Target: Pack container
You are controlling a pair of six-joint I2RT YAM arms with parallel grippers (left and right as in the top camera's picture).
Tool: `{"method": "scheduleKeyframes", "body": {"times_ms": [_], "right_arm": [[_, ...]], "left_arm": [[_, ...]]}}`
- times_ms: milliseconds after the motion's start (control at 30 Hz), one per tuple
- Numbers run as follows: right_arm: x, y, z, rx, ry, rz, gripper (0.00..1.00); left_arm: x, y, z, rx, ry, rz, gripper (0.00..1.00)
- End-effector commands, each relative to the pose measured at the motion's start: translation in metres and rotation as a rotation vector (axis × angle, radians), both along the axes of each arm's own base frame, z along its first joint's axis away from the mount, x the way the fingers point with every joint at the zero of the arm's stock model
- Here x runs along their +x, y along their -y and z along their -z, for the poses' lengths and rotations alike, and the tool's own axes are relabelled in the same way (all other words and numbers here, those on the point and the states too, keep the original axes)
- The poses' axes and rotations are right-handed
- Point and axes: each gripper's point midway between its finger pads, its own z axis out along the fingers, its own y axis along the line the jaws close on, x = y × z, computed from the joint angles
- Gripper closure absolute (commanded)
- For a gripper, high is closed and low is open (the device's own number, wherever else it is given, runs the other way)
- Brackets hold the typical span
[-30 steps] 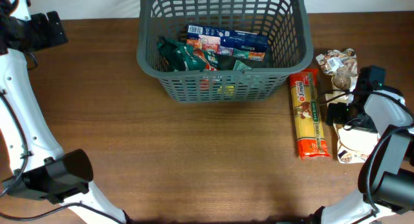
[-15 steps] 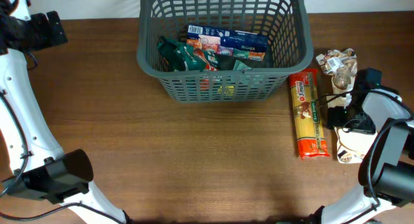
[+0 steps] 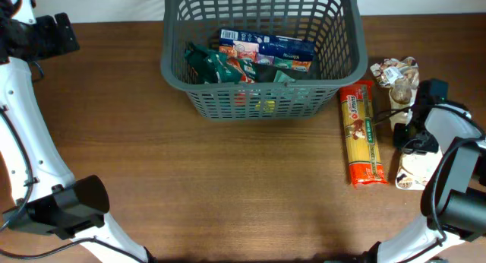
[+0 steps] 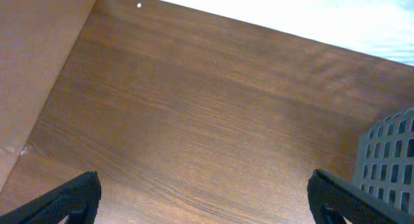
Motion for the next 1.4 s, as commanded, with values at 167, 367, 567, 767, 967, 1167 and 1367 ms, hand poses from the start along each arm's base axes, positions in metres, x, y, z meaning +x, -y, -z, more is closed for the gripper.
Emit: {"method": "scheduleKeyframes", "body": {"times_ms": [167,367,567,767,967,1167,1367], "right_arm": [[0.006,-0.015,0.000,0.107,0.048,0.129,0.96],[0.038,-0.015,-0.073,0.133,0.178,0.113,0.96],[0.060,-0.006,-0.192,0.076,0.352,0.100,0.96],[0.064,-0.024,-0.315,0.101,0.598,0.058,0.96],[0.061,-0.091,-0.415,0.242,0.861,-0.153,0.96],[0.055,-0.183,-0.467,0.318,0.989,-0.556,0.96],[0.067,-0.262,-0.474,0.311,1.016,-0.880,0.96]], "left_arm": [[-0.001,-0.003,0.003,-0.009,-0.005,-0.015,0.01],[-0.001,-0.003,0.003,-0.009,-0.005,-0.015,0.01],[-0.001,-0.003,0.003,-0.009,-0.005,-0.015,0.01],[-0.001,-0.003,0.003,-0.009,-0.005,-0.015,0.01],[-0.001,-0.003,0.003,-0.009,-0.005,-0.015,0.01],[-0.001,-0.003,0.003,-0.009,-0.005,-0.015,0.01],[-0.001,-0.003,0.003,-0.009,-0.005,-0.015,0.01]]}}
